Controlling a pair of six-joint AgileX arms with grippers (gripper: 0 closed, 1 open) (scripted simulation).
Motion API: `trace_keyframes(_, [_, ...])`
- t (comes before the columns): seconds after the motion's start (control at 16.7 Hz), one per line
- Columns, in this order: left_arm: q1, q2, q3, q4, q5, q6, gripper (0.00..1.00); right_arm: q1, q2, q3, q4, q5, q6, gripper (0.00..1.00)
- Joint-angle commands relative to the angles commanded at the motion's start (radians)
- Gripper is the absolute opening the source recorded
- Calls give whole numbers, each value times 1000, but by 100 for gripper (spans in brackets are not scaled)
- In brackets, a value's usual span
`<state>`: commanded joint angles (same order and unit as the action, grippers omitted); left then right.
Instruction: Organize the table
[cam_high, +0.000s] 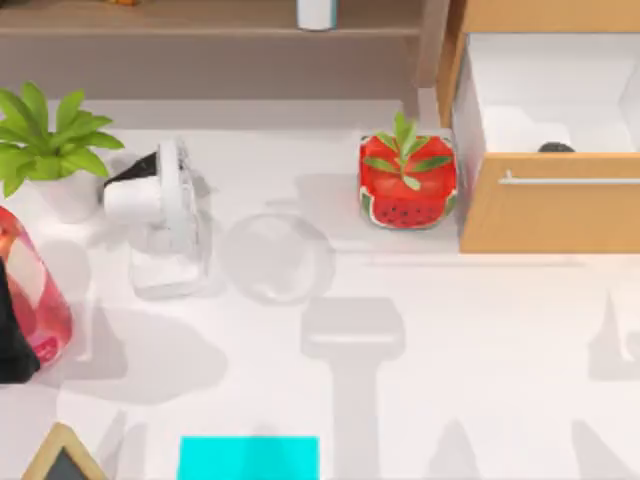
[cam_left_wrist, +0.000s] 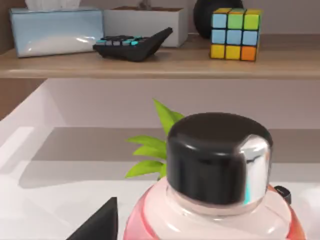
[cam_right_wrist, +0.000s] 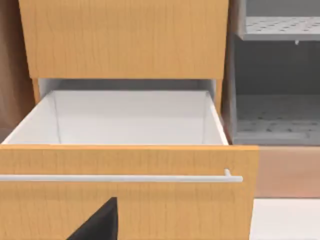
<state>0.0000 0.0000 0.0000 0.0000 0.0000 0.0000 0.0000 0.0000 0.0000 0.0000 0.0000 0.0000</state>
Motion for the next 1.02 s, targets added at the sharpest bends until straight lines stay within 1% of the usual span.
trace_keyframes(0.24, [0, 0, 0, 0, 0, 0, 100, 0, 29, 27, -20, 7, 2, 100])
trace_keyframes(0.42, [0, 0, 0, 0, 0, 0, 100, 4, 146, 142, -96, 30, 10, 100])
trace_keyframes(0.72, [0, 0, 0, 0, 0, 0, 100, 28, 510, 504, -317, 81, 41, 100])
trace_keyframes(1.02, [0, 0, 0, 0, 0, 0, 100, 74, 1028, 972, -606, 121, 88, 100])
